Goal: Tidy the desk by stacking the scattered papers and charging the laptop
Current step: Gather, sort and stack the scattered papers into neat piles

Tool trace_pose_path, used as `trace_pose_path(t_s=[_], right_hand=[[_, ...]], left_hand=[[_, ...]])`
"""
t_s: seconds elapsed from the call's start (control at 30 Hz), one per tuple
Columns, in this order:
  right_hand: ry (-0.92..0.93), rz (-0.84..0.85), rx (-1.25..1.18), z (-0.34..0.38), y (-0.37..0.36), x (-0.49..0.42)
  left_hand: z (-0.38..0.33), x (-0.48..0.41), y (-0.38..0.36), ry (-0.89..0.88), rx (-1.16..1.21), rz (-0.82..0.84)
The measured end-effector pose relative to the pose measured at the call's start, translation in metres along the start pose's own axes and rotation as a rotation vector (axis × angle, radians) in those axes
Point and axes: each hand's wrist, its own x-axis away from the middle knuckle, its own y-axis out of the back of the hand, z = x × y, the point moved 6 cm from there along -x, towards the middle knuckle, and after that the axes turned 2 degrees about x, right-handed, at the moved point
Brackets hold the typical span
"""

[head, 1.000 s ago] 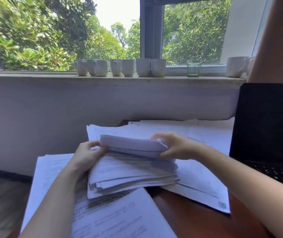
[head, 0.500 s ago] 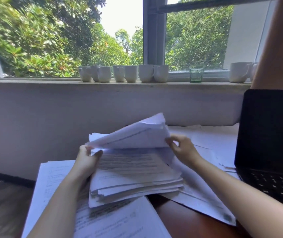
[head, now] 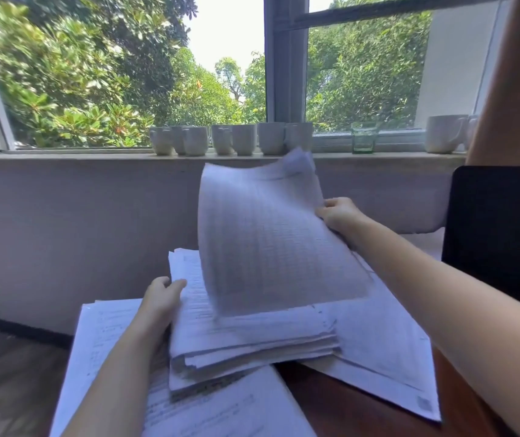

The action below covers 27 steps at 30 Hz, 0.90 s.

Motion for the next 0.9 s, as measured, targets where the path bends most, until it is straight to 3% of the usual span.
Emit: trace_pose_path(t_s=[0.1,0.2,0.37,0.53,0.67,0.8,0.9], right_hand=[[-0.057,0.037,0.159,-0.018,-0.004,-0.006],[-0.077,0.077,0.275,-0.047,-0.025,-0.008],[-0.023,0.190,0.500,-0.088,-0.081,0.000],[0.035,0.330,0.719,-0.084,-0.109,0.018],[0.132,0.352,1.025,-0.076,-0.093,0.038],[0.063,0.418,0.997,-0.071,-0.050,0.070],[0.067,0.524,1.124,-0.072,-0.018,0.093]], left_hand=[[0.001,0.004,-0.004,0.067,0.239,0.045],[0.000,0.009,-0.006,0.104,0.305,0.069],[-0.006,0.009,-0.002,0.057,0.032,0.048],[-0.003,0.007,-0.002,0.018,-0.172,0.072],[-0.002,0.009,-0.005,-0.001,-0.227,0.095],[-0.003,0.009,-0.004,-0.009,-0.209,0.080],[-0.007,0.007,-0.002,-0.094,-0.208,0.018]])
